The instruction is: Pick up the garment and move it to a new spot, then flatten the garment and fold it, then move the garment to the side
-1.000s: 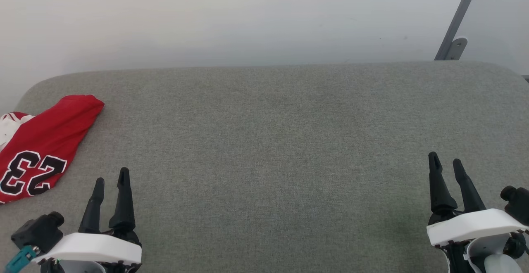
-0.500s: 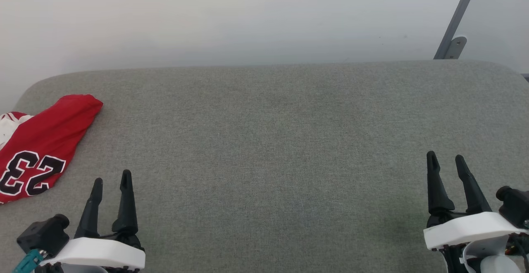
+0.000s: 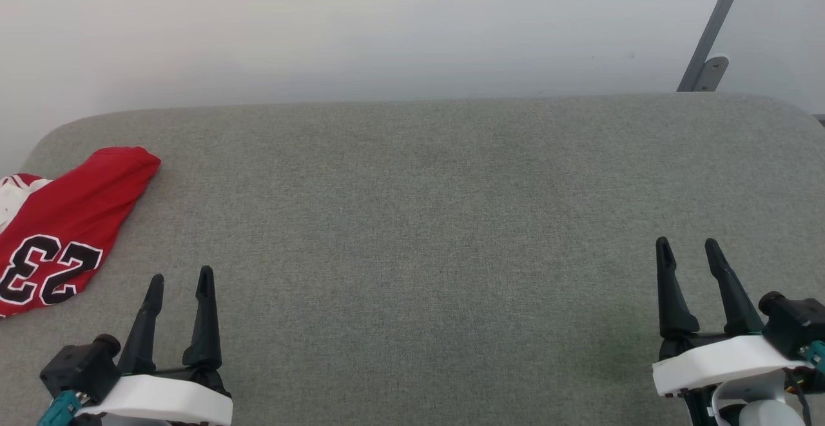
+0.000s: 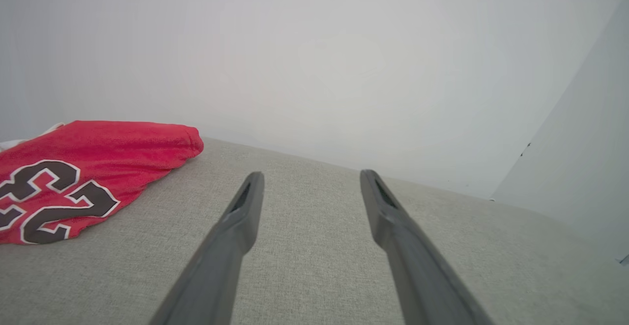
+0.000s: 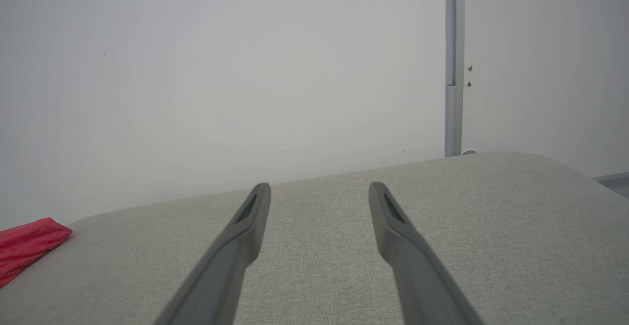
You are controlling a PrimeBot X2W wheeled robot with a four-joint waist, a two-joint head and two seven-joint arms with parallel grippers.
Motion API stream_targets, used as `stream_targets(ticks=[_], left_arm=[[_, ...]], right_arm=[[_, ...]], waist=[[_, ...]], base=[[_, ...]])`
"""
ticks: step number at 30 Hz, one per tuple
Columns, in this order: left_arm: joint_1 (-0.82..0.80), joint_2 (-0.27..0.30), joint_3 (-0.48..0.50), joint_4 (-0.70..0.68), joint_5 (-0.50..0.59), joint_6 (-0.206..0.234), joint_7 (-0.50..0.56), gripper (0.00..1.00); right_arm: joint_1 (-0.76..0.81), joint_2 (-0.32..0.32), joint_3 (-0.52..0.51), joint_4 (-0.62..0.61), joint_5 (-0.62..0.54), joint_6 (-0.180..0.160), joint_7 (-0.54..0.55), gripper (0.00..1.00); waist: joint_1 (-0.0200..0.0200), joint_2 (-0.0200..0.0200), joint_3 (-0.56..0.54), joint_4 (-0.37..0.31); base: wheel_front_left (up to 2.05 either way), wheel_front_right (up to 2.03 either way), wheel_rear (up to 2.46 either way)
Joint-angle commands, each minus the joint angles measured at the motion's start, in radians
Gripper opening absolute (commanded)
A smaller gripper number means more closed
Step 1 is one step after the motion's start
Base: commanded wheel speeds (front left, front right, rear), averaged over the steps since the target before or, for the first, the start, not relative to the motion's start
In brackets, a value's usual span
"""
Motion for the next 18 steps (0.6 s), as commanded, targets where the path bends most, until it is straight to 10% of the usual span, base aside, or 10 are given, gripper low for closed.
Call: stream_targets(ticks=[1, 18], left_arm=[[0.005, 0.007, -0.001, -0.009, 0.021, -0.005, -0.01, 1.0], [0.022, 0.019, -0.009, -0.021, 0.128, -0.005, -0.042, 1.0]], right_arm=[[0.004, 0.001, 0.004, -0.01, -0.021, 0.002, -0.01, 1.0], [0.011, -0.009, 0.022, -0.028, -0.145, 0.002, -0.042, 1.0]], waist=[[0.0, 0.0, 0.0, 0.0], [0.0, 0.0, 0.002, 0.0]], base=[[0.0, 0.0, 0.0], [0.0, 0.0, 0.0]])
